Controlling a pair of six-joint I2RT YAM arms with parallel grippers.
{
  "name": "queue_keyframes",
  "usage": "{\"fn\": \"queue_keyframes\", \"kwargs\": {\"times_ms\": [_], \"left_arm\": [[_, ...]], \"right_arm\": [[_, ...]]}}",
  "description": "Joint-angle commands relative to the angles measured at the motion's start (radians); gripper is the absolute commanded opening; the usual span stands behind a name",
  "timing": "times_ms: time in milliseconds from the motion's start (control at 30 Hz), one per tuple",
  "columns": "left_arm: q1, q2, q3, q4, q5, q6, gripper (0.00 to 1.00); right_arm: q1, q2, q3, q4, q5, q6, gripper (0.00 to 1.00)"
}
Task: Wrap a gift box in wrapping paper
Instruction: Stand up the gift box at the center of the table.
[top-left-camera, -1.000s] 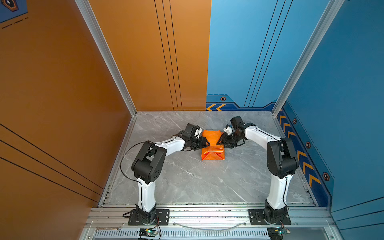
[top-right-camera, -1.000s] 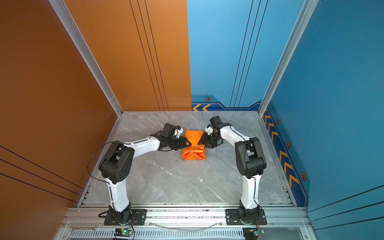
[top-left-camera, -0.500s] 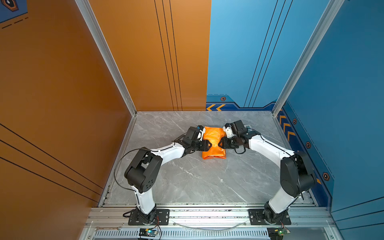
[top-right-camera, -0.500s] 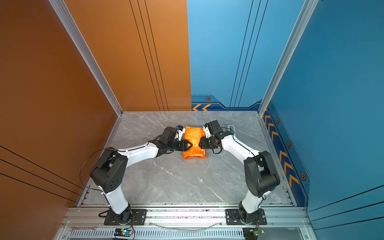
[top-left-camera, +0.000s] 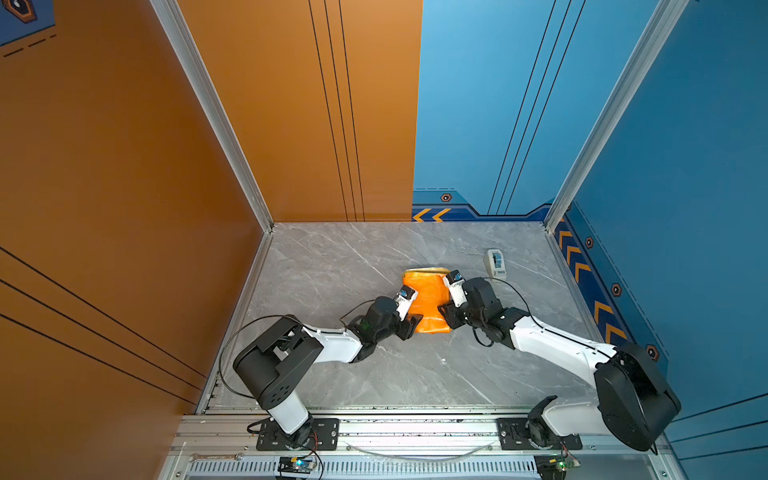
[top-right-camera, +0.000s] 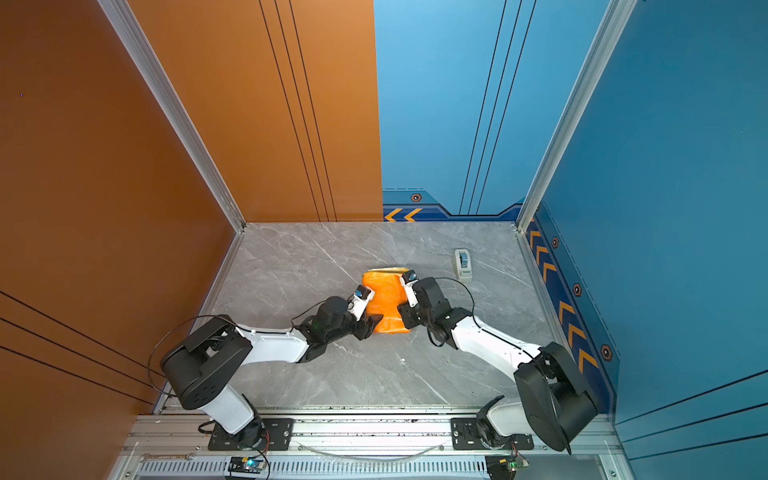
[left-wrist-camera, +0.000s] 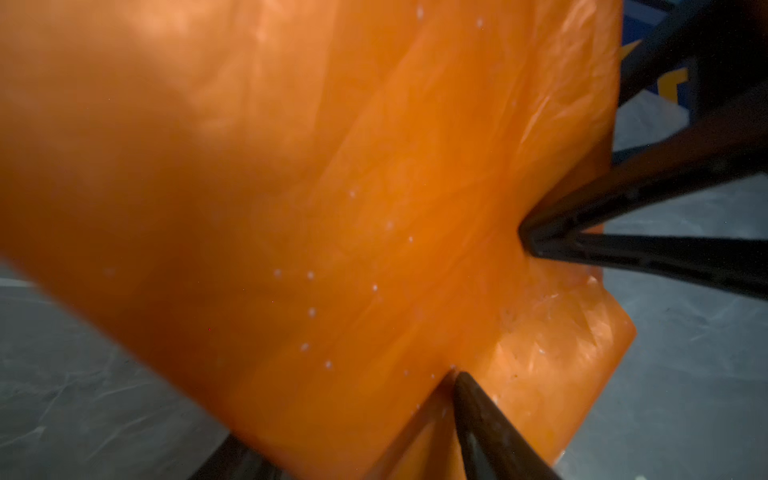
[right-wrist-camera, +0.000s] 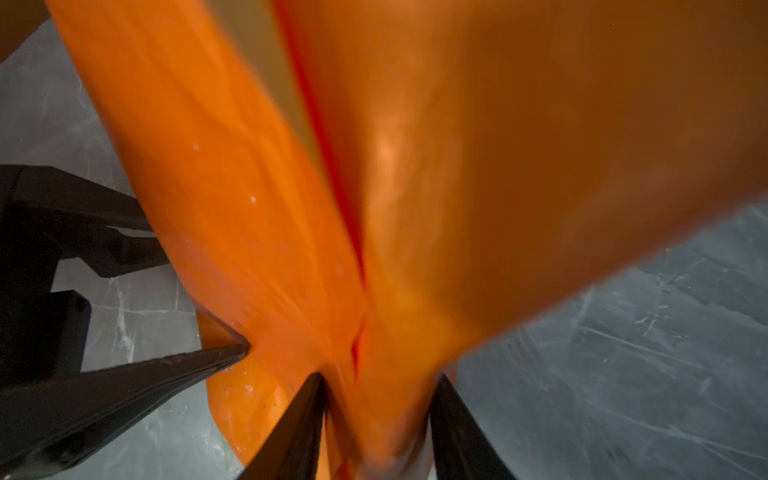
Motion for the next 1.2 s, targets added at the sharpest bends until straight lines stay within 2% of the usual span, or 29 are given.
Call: {"fn": "queue_keyframes", "kwargs": {"times_ms": [0, 133, 333, 433, 533, 633, 767, 933, 1067, 1167], "left_arm": [[-0.07, -0.047, -0.057, 0.223, -0.073, 0.1, 0.65], [-0.095, -0.08, -0.136, 0.313, -0.148, 0.1, 0.7], [-0.088, -0.148, -0.213, 0.318, -0.203, 0.061, 0.82], [-0.067, -0.173, -0.239, 0.316, -0.186, 0.016, 0.85], [-0.037, -0.185, -0.242, 0.297, -0.118, -0.019, 0.85], [-0.009, -0.168, -0.217, 0.26, -0.037, -0.044, 0.85], [0.019, -0.091, -0.173, 0.269, 0.046, -0.074, 0.81], [0.025, 0.005, -0.146, 0.337, 0.111, -0.101, 0.67], [0.017, 0.036, -0.158, 0.356, 0.127, -0.098, 0.56], [-0.01, 0.026, -0.186, 0.356, 0.101, -0.071, 0.51]], "right_arm": [[0.045, -0.051, -0.079, 0.175, 0.057, -0.061, 0.43], [0.087, -0.144, -0.196, 0.261, 0.11, -0.076, 0.46], [0.076, -0.279, -0.3, 0.255, 0.146, 0.016, 0.67], [0.036, -0.349, -0.345, 0.259, 0.093, 0.084, 0.71], [-0.008, -0.409, -0.375, 0.269, 0.012, 0.129, 0.72], [-0.016, -0.424, -0.375, 0.27, -0.017, 0.13, 0.72], [-0.019, -0.368, -0.351, 0.309, -0.059, 0.114, 0.72], [-0.019, -0.258, -0.315, 0.351, -0.125, 0.111, 0.68], [-0.016, -0.218, -0.325, 0.355, -0.155, 0.111, 0.59], [-0.016, -0.226, -0.352, 0.342, -0.165, 0.114, 0.56]]}}
